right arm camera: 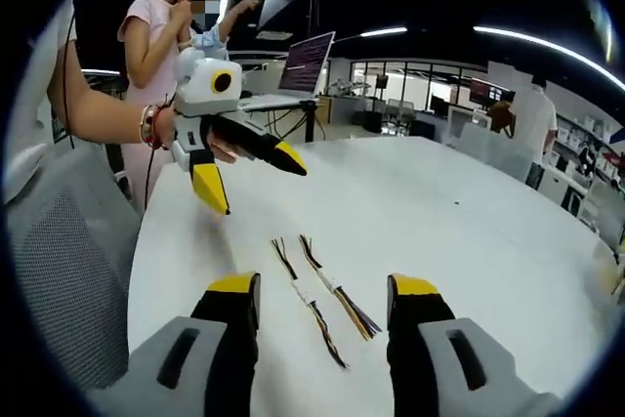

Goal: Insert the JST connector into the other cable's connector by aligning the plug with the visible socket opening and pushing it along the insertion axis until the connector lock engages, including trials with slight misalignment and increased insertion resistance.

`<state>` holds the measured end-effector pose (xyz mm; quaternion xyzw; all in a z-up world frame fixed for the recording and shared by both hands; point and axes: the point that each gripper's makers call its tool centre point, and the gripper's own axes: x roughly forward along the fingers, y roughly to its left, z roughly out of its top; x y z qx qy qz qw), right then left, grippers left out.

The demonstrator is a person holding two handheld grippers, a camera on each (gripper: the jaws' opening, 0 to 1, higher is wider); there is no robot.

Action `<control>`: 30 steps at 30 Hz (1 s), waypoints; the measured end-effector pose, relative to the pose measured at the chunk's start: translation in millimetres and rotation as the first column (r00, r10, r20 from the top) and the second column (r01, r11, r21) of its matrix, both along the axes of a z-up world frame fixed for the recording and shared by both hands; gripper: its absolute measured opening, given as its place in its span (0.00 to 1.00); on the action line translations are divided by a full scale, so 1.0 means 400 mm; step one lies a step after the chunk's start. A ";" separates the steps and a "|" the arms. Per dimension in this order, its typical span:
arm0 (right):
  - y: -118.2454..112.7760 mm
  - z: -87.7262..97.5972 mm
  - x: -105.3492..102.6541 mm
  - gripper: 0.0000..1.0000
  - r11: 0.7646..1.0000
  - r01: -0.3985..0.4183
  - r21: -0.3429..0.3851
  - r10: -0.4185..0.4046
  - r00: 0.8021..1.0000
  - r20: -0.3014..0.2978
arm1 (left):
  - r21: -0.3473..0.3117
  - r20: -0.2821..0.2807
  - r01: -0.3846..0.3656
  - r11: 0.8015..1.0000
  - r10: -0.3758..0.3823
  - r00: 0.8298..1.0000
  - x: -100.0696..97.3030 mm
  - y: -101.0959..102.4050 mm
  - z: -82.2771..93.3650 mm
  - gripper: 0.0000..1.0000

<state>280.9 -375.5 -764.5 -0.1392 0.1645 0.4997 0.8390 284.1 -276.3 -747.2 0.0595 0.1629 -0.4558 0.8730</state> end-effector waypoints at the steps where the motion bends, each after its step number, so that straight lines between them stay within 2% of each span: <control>1: -0.005 0.006 -0.004 0.53 1.000 0.005 0.001 -0.005 1.000 0.003 | -0.006 0.008 -0.007 1.000 0.007 1.000 -0.004 0.006 0.008 0.65; 6: -0.024 0.024 -0.010 0.57 0.999 0.035 0.012 -0.035 0.999 0.010 | -0.015 0.025 -0.041 0.999 0.041 0.999 -0.017 0.031 0.030 0.68; 11: -0.049 0.051 -0.019 0.60 0.997 0.069 0.022 -0.070 0.997 0.042 | -0.033 0.035 -0.076 0.997 0.077 0.996 -0.033 0.059 0.056 0.71; 16: -0.074 0.088 -0.021 0.67 0.991 0.123 0.056 -0.126 0.990 0.064 | -0.054 0.071 -0.129 0.990 0.132 0.989 -0.047 0.095 0.090 0.74; 20: -0.089 0.111 -0.031 0.68 0.987 0.144 0.068 -0.149 0.986 0.080 | -0.050 0.092 -0.159 0.986 0.164 0.982 -0.069 0.122 0.107 0.75; 24: -0.106 0.125 -0.051 0.69 0.984 0.161 0.082 -0.168 0.982 0.084 | -0.031 0.096 -0.187 0.982 0.189 0.977 -0.097 0.153 0.108 0.77; 30: -0.144 0.133 -0.073 0.73 0.970 0.220 0.102 -0.228 0.970 0.081 | -0.057 0.086 -0.244 0.968 0.248 0.965 -0.128 0.196 0.123 0.80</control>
